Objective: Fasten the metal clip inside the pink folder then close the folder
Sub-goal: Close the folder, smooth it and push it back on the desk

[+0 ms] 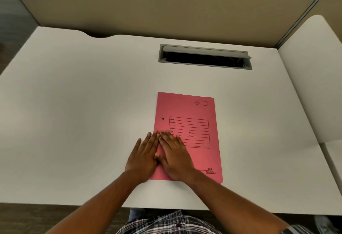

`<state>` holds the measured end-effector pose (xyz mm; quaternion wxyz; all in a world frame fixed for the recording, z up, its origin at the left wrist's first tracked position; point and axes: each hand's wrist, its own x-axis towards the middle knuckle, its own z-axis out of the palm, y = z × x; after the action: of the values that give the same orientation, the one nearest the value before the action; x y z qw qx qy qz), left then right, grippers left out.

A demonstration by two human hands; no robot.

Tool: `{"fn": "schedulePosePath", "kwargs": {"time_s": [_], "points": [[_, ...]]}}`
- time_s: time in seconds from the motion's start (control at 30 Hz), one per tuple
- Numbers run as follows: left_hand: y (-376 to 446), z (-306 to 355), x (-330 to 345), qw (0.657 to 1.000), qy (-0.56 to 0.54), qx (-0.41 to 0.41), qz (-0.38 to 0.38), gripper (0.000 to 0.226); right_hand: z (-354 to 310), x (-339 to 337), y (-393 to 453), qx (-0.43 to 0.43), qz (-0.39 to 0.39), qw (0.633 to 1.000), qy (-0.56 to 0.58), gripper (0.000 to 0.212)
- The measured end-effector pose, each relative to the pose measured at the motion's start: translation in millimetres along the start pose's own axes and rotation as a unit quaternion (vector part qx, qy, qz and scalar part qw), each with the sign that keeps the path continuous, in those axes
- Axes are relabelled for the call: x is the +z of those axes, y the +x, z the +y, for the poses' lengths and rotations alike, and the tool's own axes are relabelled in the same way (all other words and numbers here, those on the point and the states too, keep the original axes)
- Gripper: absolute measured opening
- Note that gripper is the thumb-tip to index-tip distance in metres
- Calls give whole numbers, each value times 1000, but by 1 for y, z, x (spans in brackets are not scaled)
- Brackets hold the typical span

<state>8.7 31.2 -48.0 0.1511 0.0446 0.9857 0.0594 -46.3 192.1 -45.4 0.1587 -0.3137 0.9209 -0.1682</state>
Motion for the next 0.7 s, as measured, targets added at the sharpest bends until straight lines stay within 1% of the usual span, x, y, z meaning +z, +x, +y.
{"fn": "schedulePosePath", "kwargs": {"time_s": [0.07, 0.17, 0.33, 0.47, 0.57, 0.7], "points": [[-1, 1, 2, 1000, -2, -9, -3, 71, -1, 1, 7, 7, 14, 1000, 15, 76], [-2, 0, 2, 1000, -1, -6, 8, 69, 5, -3, 17, 2, 18, 1000, 13, 76], [0, 0, 0, 1000, 16, 7, -9, 72, 11, -14, 46, -5, -14, 997, -69, 79], [2, 2, -3, 1000, 14, 7, -16, 74, 8, -14, 60, -9, -13, 996, -87, 83], [4, 3, -3, 1000, 10, 11, -25, 74, 6, -20, 79, 2, -8, 994, -106, 78], [8, 3, -4, 1000, -4, -3, -15, 73, 2, -42, 123, 9, -19, 993, -119, 88]]}}
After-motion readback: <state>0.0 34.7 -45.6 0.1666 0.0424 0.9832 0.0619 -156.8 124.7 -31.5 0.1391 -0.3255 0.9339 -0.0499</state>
